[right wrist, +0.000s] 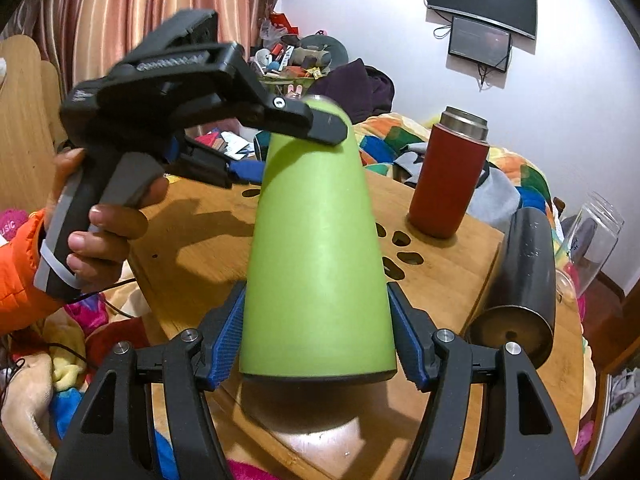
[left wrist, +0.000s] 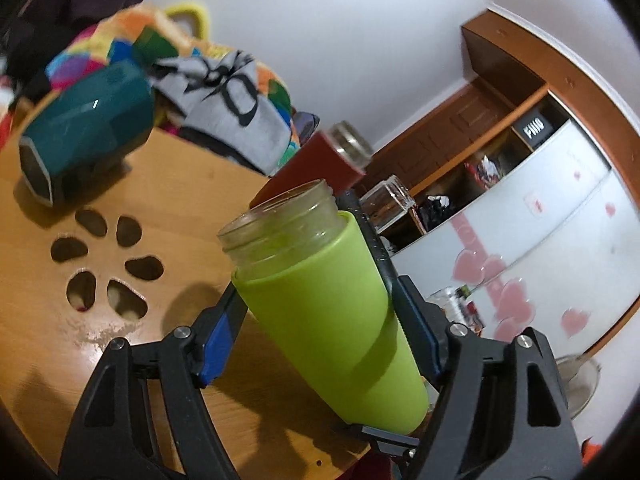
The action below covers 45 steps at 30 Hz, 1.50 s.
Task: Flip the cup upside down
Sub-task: 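Tilt the bottle onto its side with the left tool while the right tool holds the base, then swing the bottle base-up and stand it on its rim with both tools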
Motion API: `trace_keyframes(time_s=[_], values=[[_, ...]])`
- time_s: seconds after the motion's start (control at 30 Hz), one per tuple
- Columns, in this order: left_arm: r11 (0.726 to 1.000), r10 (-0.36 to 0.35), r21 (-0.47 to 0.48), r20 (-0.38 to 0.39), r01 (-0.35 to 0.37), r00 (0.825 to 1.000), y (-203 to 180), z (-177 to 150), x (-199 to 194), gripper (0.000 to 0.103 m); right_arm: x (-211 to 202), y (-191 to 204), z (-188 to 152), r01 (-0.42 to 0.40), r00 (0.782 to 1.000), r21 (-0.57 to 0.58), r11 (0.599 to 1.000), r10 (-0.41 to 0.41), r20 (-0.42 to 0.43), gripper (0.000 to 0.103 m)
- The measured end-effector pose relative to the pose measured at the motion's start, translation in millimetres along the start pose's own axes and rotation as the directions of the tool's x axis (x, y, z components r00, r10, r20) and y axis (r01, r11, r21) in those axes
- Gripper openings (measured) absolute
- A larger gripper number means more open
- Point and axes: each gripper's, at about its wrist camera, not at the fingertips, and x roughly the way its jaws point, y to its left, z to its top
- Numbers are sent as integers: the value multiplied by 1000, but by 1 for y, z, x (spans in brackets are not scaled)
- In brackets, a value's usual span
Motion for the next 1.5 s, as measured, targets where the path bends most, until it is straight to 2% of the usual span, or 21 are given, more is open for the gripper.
trace_keyframes(time_s=[0.23, 0.43, 0.57, 0.73, 0.83, 0.9, 0.93, 0.97, 1.0, 1.07, 1.13, 1.17, 1.23, 1.33, 1.5], values=[[995, 7, -95, -28, -9, 1000, 21, -1, 5, 78, 6, 0, 3, -18, 1000, 9, 1000, 18, -8, 63], [994, 58, -92, -40, -61, 998, 22, -1, 5, 81, 6, 0, 3, -31, 999, 14, 999, 32, -9, 63], [989, 140, -45, -44, -142, 989, 19, -3, 4, 81, 6, -1, 1, -34, 999, 23, 999, 34, -7, 63], [974, 220, 48, -3, -219, 976, 3, -6, -10, 81, 3, -3, -2, -39, 999, 47, 998, 39, 2, 63], [958, 257, 123, 42, -260, 966, -16, -5, -21, 81, 1, -4, -5, -32, 999, 66, 997, 31, 9, 63], [931, 284, 213, 92, -297, 954, -39, -8, -26, 81, 1, -3, -9, -22, 1000, 78, 997, 22, 6, 63], [912, 297, 258, 117, -318, 948, -50, -10, -27, 81, 2, -3, -12, -20, 1000, 86, 996, 20, -1, 64], [876, 318, 330, 151, -352, 936, -66, -15, -25, 81, 2, -4, -15, -19, 1000, 94, 995, 20, -7, 64], [852, 329, 370, 170, -370, 929, -74, -19, -25, 81, 3, -5, -17, -19, 1000, 105, 994, 21, -13, 64], [791, 348, 464, 192, -398, 917, -94, -28, -13, 77, 4, -8, -22, -21, 1000, 133, 991, 23, -17, 64], [765, 355, 509, 178, -395, 918, -102, -33, -3, 62, 3, -11, -25, -24, 1000, 154, 988, 27, -15, 64], [758, 358, 526, 160, -386, 920, -103, -36, 4, 57, 0, -13, -27, -25, 1000, 163, 986, 27, -8, 63], [749, 368, 542, 139, -382, 919, -103, -38, 13, 40, -3, -15, -29, -38, 999, 180, 983, 38, 2, 63], [743, 377, 553, 121, -377, 918, -101, -41, 23, 25, -8, -15, -32, -33, 999, 185, 982, 32, 7, 63], [731, 370, 571, 128, -373, 920, -103, -46, 21, 15, -21, -15, -30, -28, 999, 190, 981, 20, 44, 63]])
